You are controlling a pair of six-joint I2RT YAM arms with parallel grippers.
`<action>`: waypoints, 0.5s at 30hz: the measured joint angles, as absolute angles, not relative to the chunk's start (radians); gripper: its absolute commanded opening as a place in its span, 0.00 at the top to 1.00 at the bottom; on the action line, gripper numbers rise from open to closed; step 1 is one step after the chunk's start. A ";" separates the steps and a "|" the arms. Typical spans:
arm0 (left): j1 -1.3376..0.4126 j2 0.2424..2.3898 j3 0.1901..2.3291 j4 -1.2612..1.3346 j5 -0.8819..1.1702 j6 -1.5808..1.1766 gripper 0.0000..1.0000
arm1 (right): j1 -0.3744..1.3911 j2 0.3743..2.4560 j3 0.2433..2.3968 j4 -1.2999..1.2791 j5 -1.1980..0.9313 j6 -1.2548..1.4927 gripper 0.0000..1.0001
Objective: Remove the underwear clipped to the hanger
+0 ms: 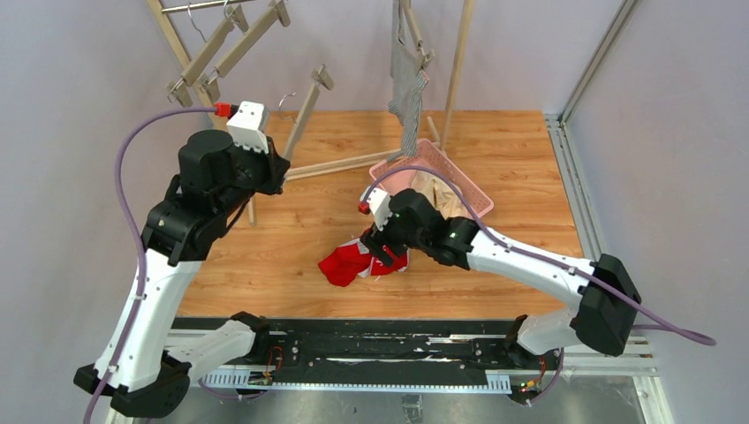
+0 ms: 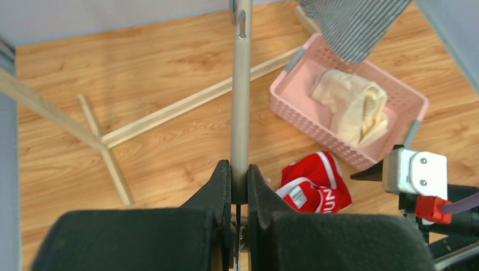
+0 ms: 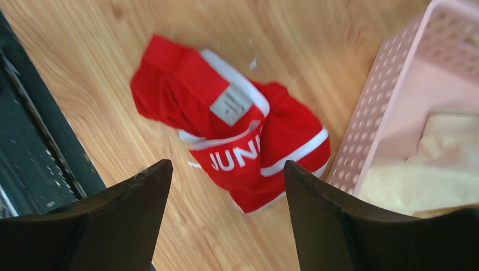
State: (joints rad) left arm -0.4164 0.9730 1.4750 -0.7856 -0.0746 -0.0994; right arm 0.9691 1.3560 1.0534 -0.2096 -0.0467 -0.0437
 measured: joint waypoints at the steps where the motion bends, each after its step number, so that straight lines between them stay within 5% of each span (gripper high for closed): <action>1: -0.416 0.986 1.479 -0.797 -0.088 -0.092 1.00 | 0.972 1.367 1.040 -0.219 -0.043 -0.044 0.25; 15: -0.416 1.196 1.664 -0.841 -0.189 -0.053 1.00 | 0.975 1.598 1.024 -0.212 -0.035 -0.018 0.20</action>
State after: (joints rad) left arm -0.4164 1.1961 1.6642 -0.8413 -0.1890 -0.0532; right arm 0.9752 1.5982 1.0237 -0.2115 -0.0349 -0.0181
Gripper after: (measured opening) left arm 0.069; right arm 0.785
